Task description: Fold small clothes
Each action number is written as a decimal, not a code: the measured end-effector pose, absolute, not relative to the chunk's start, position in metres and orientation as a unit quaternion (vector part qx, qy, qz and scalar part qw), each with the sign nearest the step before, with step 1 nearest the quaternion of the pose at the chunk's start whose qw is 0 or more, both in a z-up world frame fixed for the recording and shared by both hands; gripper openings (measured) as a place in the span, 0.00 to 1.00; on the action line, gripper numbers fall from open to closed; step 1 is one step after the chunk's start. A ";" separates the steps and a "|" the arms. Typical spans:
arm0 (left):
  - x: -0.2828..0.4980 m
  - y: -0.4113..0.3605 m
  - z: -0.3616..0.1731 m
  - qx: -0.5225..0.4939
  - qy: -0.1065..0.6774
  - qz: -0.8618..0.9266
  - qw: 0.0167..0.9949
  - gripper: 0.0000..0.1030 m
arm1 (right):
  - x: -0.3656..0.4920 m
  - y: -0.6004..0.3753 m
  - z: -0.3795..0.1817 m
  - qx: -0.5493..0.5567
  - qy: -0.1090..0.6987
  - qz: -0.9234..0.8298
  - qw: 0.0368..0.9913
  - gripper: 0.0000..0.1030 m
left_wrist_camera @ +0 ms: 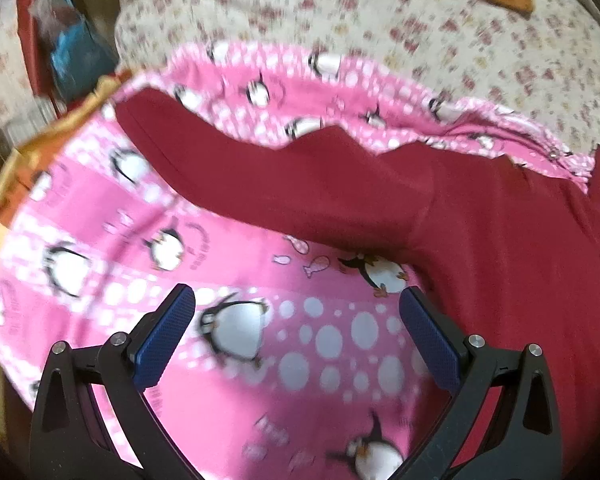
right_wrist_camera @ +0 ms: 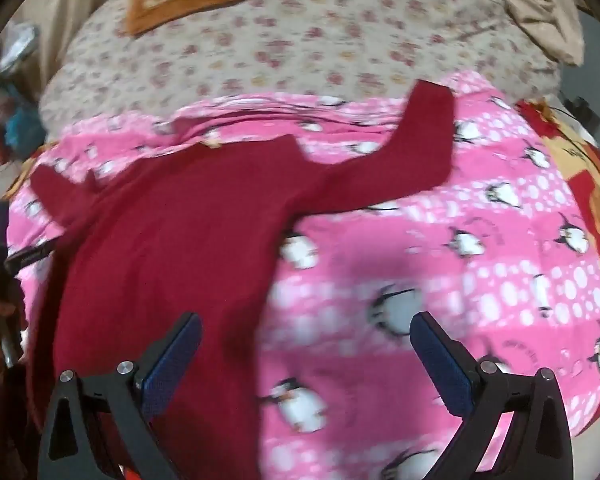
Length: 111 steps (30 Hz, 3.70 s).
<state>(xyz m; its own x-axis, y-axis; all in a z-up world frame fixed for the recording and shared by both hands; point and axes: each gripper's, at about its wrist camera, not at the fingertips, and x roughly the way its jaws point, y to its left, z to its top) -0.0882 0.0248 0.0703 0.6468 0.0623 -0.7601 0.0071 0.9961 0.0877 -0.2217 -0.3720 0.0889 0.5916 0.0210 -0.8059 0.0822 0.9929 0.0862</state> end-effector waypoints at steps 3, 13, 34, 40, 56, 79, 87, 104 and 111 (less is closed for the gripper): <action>-0.115 0.019 0.095 0.054 0.391 0.005 0.919 0.99 | -0.223 -0.352 0.102 0.057 0.445 0.029 0.893 1.00; -0.149 -0.008 0.123 0.042 0.357 -0.020 0.933 0.99 | -0.211 -0.270 0.140 0.023 0.395 0.083 0.915 1.00; -0.112 -0.031 0.075 0.018 0.384 -0.043 0.922 0.99 | -0.147 -0.247 0.093 0.018 0.417 0.041 0.908 1.00; -0.106 -0.029 0.070 0.022 0.390 -0.032 0.920 0.99 | -0.139 -0.245 0.085 0.014 0.423 0.038 0.905 1.00; -0.100 -0.032 0.063 0.029 0.389 -0.021 0.920 0.99 | -0.127 -0.238 0.071 0.013 0.439 0.039 0.898 1.00; -0.090 -0.020 0.058 0.014 0.407 -0.007 0.913 0.99 | -0.120 -0.233 0.064 0.004 0.446 0.043 0.894 1.00; -0.062 0.012 0.069 0.013 0.410 0.029 0.912 0.99 | -0.112 -0.223 0.067 -0.004 0.440 0.058 0.896 1.00; -0.040 0.045 0.066 -0.006 0.416 0.057 0.907 0.99 | -0.099 -0.213 0.054 0.000 0.449 0.075 0.891 1.00; -0.038 0.045 0.063 -0.007 0.419 0.059 0.906 0.99 | -0.097 -0.210 0.049 -0.005 0.455 0.078 0.887 1.00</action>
<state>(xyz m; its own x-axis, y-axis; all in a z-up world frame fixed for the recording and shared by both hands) -0.0380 0.0447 0.0632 0.6411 0.1007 -0.7608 -0.1129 0.9929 0.0363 -0.0967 -0.2098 0.0493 0.5746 0.1337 -0.8075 -0.1423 0.9879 0.0623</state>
